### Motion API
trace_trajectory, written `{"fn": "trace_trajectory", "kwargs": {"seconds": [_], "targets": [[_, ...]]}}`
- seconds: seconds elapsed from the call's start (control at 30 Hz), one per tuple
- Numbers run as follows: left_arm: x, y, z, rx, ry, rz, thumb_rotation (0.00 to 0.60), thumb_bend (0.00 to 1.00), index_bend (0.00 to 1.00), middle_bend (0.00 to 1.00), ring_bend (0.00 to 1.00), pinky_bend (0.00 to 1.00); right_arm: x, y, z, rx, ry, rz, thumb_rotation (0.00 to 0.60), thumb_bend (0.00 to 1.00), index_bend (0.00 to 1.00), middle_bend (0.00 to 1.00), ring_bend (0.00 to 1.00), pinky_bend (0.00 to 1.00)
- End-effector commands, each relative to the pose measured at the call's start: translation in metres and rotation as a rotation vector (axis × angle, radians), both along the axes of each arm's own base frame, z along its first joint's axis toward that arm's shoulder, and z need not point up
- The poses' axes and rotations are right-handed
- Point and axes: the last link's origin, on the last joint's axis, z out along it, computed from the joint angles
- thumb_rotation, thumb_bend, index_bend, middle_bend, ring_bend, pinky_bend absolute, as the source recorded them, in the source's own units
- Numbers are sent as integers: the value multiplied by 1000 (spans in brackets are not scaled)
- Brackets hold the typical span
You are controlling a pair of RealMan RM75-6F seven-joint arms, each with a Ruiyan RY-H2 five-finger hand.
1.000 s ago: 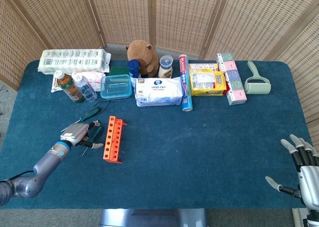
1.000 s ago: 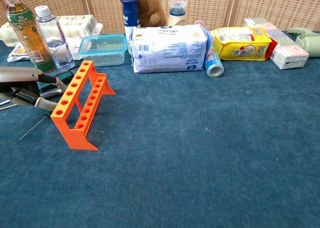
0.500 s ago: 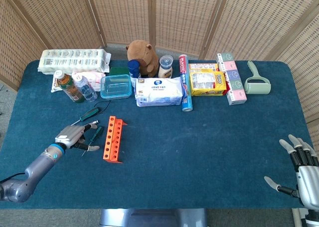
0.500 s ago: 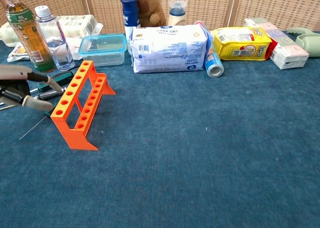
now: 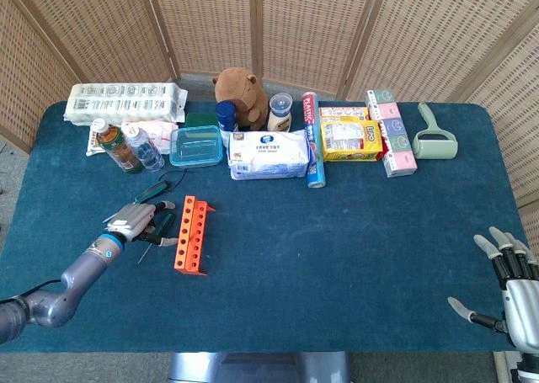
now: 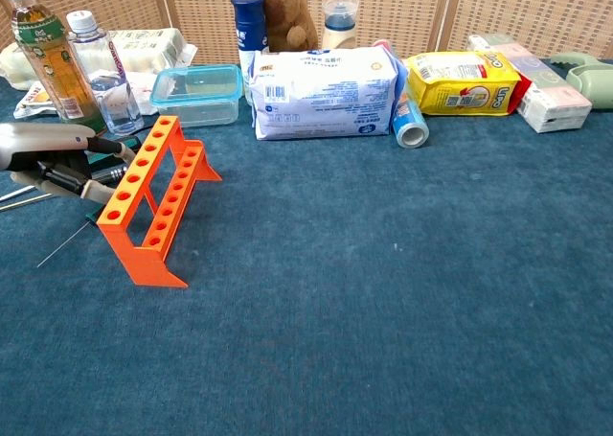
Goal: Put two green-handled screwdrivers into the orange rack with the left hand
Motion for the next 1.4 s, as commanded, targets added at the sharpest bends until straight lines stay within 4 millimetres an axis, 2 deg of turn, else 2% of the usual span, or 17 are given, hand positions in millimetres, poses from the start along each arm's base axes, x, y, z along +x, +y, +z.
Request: {"fn": "trace_trajectory", "kwargs": {"seconds": [0.03,0.3,0.83,1.03,1.4], "targets": [[1,0,-5,-13,5,4,169,110,162,943,896,953,0,0,0,-1,0,0,500,0,137,54,0,0],[0,-5,-3,-32,9,23,169,110,162,943,895,953,1,1,0,0,0,5,499,0,137,54,0,0],[1,-25,23,-88,-20,50,165,110,170,943,895,953,1,1,-2,3,6,5,501,0,137,54,0,0],[10,-14,28,12,-72,-6,163,113,170,943,896,953,1,1,-3,4,8,3,500,0,137,54,0,0],[1,-7,5,-11,-44,-1,166,114,170,943,895,953,0,1,-1,-2,6,0,498,0,138,54,0,0]]}}
